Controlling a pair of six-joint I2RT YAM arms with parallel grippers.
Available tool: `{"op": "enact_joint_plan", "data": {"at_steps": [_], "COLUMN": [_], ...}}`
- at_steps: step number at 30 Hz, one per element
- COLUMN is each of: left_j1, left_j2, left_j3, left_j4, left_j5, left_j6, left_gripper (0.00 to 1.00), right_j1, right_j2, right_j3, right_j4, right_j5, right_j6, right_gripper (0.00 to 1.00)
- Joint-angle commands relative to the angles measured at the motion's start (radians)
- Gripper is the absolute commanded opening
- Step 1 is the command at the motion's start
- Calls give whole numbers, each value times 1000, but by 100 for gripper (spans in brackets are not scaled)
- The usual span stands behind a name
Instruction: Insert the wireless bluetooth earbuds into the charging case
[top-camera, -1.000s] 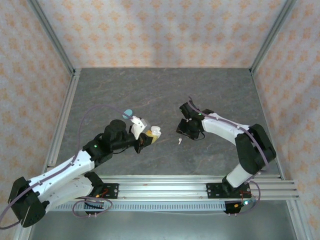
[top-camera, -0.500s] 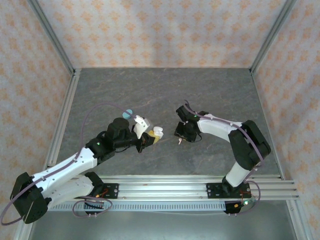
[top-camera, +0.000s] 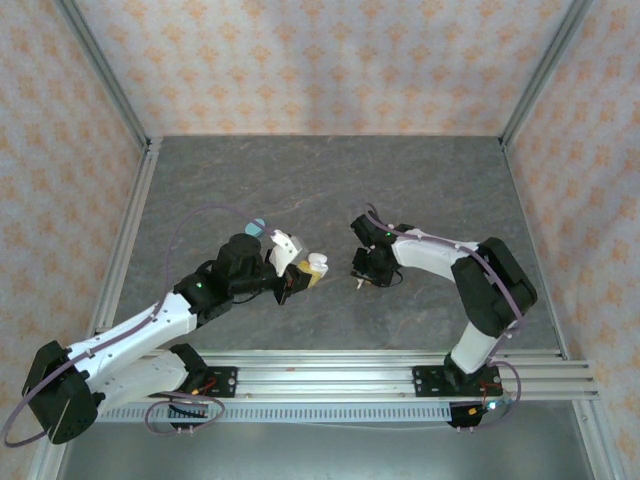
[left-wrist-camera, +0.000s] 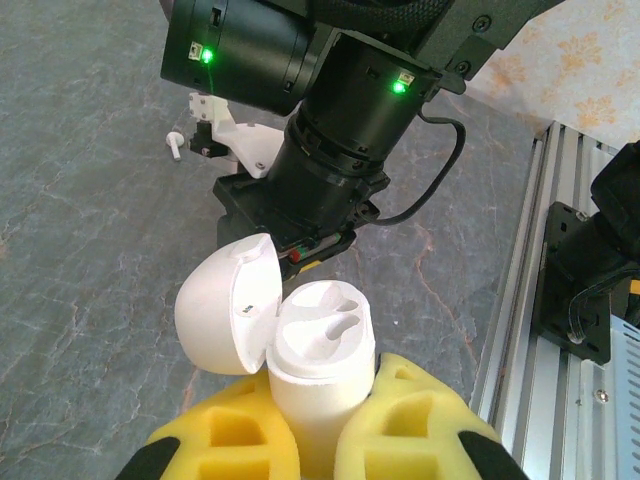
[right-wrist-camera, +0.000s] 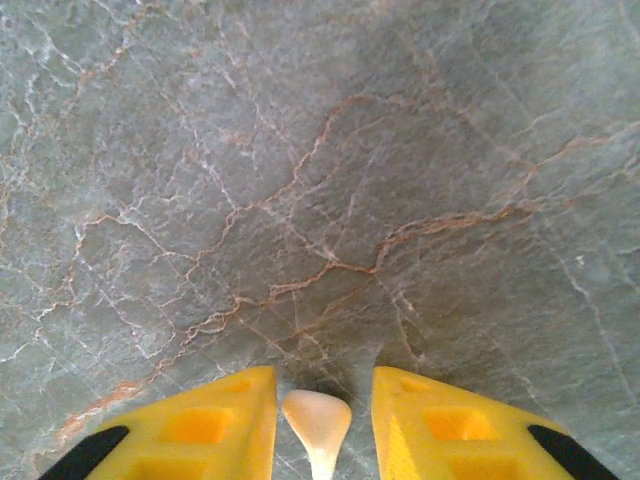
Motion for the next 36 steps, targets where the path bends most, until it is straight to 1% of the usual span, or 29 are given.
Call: {"op": "enact_joint_plan", "data": {"at_steps": [1, 7, 19, 28, 32, 36], "left_j1": [-11, -11, -11, -13, -13, -13], "left_j2": [-2, 3, 24, 38, 38, 36], "left_j3": [37, 42, 63, 73, 73, 70], "left_j4": [-4, -8, -20, -27, -35, -39], "left_j5": [8, 5, 5, 6, 4, 1], "left_j6": [29, 31, 33, 33, 36, 38], "left_gripper": [0, 0, 0, 0, 0, 0], "right_j1": [10, 21, 29, 64, 66, 66], "right_j2": [46, 41, 59, 98, 112, 111], "right_j3": [2, 21, 26, 73, 77, 85], "right_j4": [16, -30, -46, -97, -98, -107], "right_j5": [-11, 14, 6, 43, 39, 43], "right_j6": [-8, -33, -54, -81, -87, -98], "right_gripper": [29, 31, 32, 32, 29, 24]}}
